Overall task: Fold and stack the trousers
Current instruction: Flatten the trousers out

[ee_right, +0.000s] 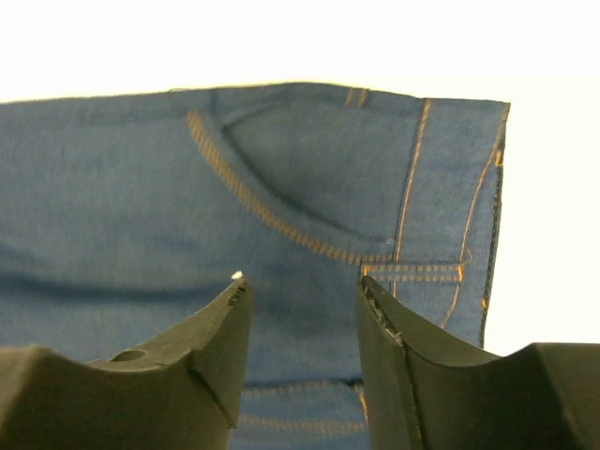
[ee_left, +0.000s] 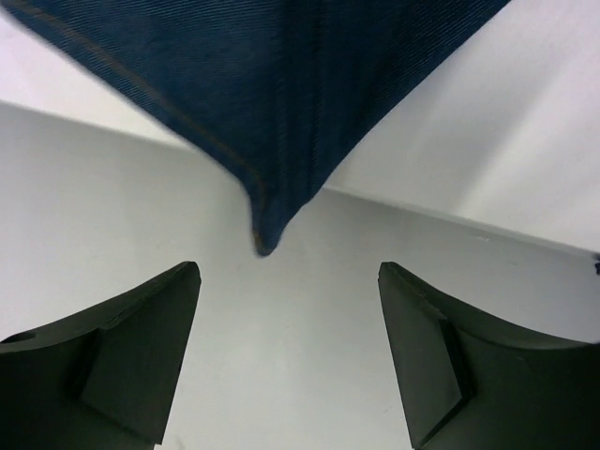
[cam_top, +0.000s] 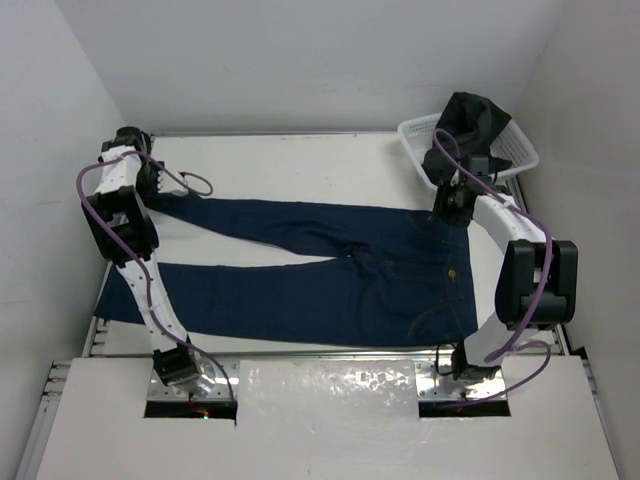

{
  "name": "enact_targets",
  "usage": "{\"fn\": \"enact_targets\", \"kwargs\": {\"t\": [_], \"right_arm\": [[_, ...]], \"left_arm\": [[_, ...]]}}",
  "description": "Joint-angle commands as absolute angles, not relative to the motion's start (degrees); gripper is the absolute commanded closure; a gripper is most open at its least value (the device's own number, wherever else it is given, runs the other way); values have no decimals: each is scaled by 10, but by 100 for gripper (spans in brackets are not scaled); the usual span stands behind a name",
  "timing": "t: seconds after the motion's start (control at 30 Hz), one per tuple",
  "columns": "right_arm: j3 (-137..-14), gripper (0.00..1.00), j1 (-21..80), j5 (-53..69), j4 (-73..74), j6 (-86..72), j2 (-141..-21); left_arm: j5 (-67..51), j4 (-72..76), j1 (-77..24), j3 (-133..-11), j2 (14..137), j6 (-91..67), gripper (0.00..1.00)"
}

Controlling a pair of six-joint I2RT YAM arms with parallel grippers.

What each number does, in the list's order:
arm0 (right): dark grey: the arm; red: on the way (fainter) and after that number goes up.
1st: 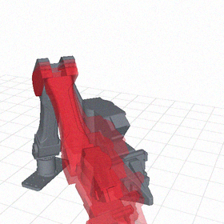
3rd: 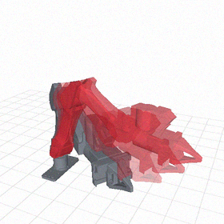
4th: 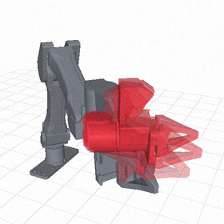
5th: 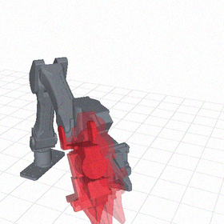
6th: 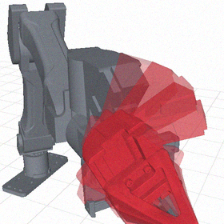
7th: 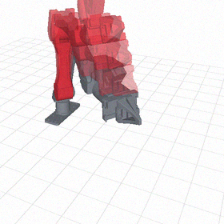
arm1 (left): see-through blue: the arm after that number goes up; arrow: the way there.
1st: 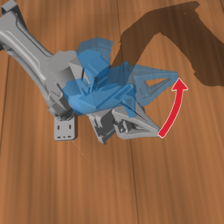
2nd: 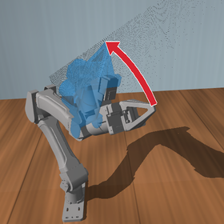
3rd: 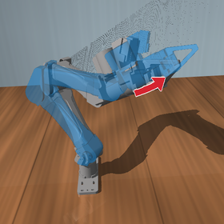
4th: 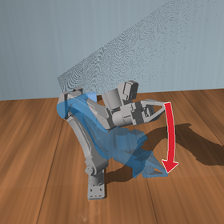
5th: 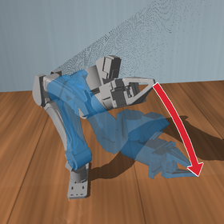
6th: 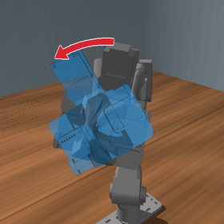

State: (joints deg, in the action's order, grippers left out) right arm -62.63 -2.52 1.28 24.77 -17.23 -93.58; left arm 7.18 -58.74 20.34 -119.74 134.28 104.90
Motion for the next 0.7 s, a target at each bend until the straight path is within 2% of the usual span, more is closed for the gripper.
{"fn": "enact_targets", "kwargs": {"t": [0.0,0.13,0.23,0.37,0.43,0.5,0.67], "right_arm": [[-622,53,-28,-39,185,-261,-950],[-603,49,-33,-82,146,-306,-975],[-597,48,-45,-84,122,-344,-998],[-598,45,-55,-89,104,-353,-1015],[-602,42,-63,-89,102,-359,-1022],[-604,40,-70,-85,102,-367,-1023],[-611,37,-79,-109,111,-378,-1023]], "left_arm": [[86,-515,210,-1151,1306,1075,25],[65,-472,211,-1186,1334,1041,24],[52,-458,213,-1199,1347,1025,28],[43,-415,213,-1157,1333,1029,47],[42,-414,213,-1157,1337,1028,49],[42,-419,213,-1158,1340,1030,48],[44,-474,212,-1172,1343,1064,37]]}}
